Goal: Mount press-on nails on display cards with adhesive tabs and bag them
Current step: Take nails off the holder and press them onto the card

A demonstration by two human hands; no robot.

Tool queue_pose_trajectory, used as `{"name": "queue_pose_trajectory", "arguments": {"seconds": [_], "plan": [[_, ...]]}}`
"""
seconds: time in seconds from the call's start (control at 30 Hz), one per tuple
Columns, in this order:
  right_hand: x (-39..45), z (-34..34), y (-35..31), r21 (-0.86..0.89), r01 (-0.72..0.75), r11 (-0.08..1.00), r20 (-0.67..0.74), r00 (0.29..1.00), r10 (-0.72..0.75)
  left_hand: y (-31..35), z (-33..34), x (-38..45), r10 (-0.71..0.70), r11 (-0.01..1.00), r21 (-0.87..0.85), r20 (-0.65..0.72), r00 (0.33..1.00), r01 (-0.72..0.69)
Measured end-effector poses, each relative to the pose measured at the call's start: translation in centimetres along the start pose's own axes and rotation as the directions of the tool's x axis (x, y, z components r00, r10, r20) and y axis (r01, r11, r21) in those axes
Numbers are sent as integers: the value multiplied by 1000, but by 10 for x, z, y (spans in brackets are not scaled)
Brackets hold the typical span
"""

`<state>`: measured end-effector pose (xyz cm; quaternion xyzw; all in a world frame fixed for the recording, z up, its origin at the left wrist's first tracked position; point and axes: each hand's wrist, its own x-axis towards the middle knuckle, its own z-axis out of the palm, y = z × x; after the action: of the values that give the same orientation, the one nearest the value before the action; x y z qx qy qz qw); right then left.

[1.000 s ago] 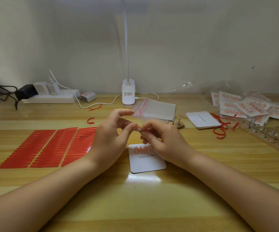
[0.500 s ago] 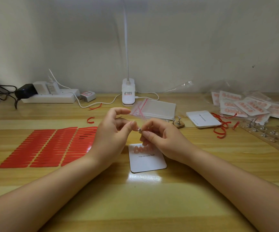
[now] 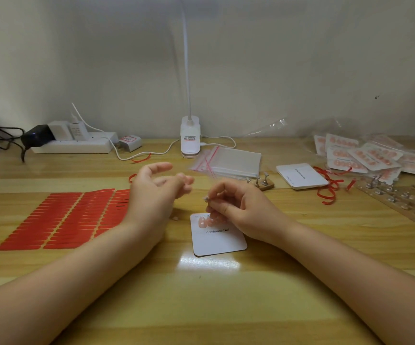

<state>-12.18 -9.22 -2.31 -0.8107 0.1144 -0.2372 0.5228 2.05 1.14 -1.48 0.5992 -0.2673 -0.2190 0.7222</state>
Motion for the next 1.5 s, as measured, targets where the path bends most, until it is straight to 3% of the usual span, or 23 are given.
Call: {"name": "queue_pose_trajectory", "arguments": {"seconds": [0.07,0.27,0.57,0.7,0.83,1.07,1.2,1.27,1.37,1.5], "plan": [[0,1,1,15,8,1000,-15,1000,-7,4,-7,11,-48,996,-73,-69,996,43],[1,-5,4,18,5,1000,-264,964,0,1,-5,6,-77,982,-167,89,993,91],[3,-10,6,24,-68,997,-419,905,72,0,-3,3,-114,977,-170,106,988,131],[7,-12,10,-193,-131,972,-444,895,32,-3,-2,1,-120,979,-148,122,985,137],[11,-13,15,-487,-214,847,-389,921,9,-5,-1,-1,-106,988,-101,134,985,120],[10,-12,13,-641,-261,722,-376,927,1,-5,-1,-4,-71,994,-74,168,983,85],[3,-9,8,-719,-219,660,-408,901,-146,-4,-1,-6,-41,995,-88,153,987,55],[1,-5,5,-660,-101,744,-390,893,-224,-5,-1,-8,1,997,-71,144,990,9],[-2,5,1,-405,80,911,-312,924,-220,-8,0,-11,84,994,55,164,983,-94],[-2,6,2,-237,97,967,-264,951,-160,-9,0,-16,148,971,163,180,973,-178]]}}
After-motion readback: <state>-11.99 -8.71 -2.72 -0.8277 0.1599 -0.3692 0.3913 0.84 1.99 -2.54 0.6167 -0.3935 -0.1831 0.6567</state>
